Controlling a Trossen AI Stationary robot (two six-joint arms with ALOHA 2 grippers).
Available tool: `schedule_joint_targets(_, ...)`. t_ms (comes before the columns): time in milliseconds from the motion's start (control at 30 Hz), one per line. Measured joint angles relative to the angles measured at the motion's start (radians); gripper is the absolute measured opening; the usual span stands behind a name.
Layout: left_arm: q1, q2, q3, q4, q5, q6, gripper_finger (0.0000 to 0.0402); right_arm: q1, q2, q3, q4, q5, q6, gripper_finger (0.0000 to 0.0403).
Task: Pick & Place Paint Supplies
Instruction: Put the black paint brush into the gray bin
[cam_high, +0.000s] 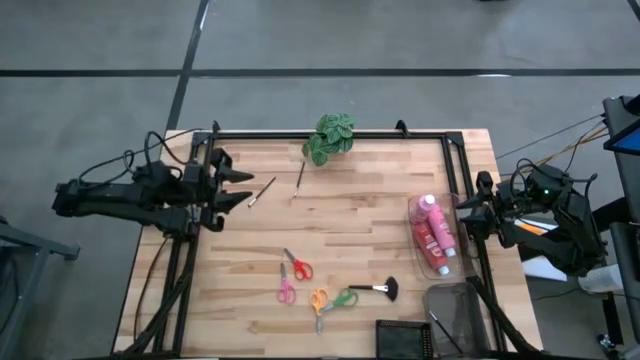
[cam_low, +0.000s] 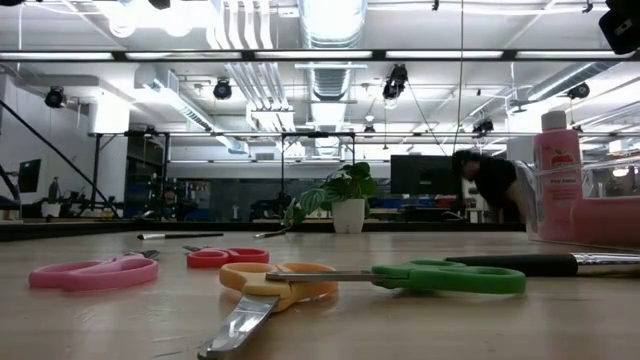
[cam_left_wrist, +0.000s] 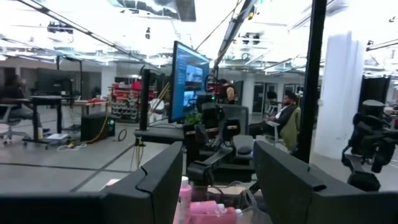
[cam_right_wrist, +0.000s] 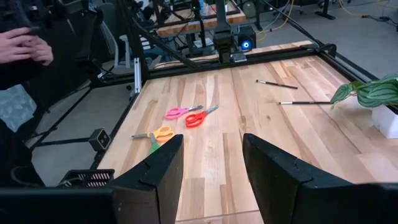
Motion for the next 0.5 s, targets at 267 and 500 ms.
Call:
schedule_joint_targets(267, 0.0, 0.019, 0.001, -0.002, -0.033, 0.044, 0.0197, 0.0, 0.0, 0.0, 0.0, 0.0, 0.0, 0.0162)
schedule_joint_targets(500, 0.0, 0.019, 0.001, -0.002, -0.032, 0.036, 0.0197, 0.0, 0.0, 0.0, 0.0, 0.0, 0.0, 0.0162)
